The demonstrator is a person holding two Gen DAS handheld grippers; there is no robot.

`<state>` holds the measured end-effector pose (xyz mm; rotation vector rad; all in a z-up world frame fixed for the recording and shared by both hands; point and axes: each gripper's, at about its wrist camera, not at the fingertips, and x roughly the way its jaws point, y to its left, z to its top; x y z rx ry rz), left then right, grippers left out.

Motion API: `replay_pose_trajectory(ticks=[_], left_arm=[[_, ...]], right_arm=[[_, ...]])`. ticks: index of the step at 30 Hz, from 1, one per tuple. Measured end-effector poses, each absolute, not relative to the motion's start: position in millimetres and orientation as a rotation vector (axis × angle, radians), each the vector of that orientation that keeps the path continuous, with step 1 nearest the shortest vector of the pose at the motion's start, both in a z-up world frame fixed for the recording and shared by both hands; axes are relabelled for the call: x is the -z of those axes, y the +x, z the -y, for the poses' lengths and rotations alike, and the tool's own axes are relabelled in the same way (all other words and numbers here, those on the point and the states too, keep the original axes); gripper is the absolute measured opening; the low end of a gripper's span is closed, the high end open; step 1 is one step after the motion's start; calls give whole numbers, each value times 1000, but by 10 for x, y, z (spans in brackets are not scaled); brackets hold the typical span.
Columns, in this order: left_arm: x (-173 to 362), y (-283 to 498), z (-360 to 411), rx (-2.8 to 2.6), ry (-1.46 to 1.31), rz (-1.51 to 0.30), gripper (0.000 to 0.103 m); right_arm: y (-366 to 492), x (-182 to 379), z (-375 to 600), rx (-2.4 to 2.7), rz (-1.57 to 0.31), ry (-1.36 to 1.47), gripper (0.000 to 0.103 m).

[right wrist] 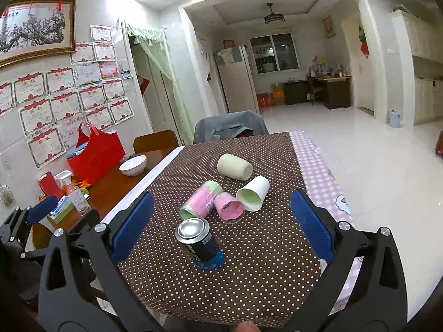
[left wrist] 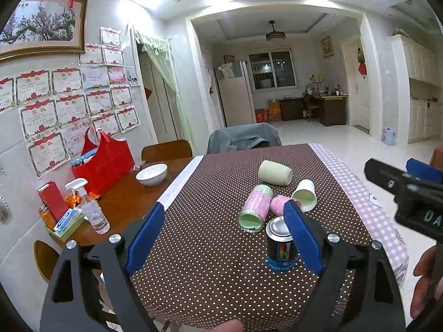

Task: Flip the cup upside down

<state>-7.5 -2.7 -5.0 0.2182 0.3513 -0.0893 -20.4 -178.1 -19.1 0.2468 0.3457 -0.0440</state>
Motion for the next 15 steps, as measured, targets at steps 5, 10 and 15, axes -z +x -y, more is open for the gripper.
replay_pose_trajectory(ticks=[5,10,15], left_arm=[[31,-127,-17,100,211,-340,86],[7,-178,-72,134,174,-341,86],[-41,-195,-166,111,134,-348,86]], right_arm=[[-227,180,1729,45,-346,229,97],[-258,165,1659,45,-342,215,97],[-285,137,1592,51,-335,196,97]])
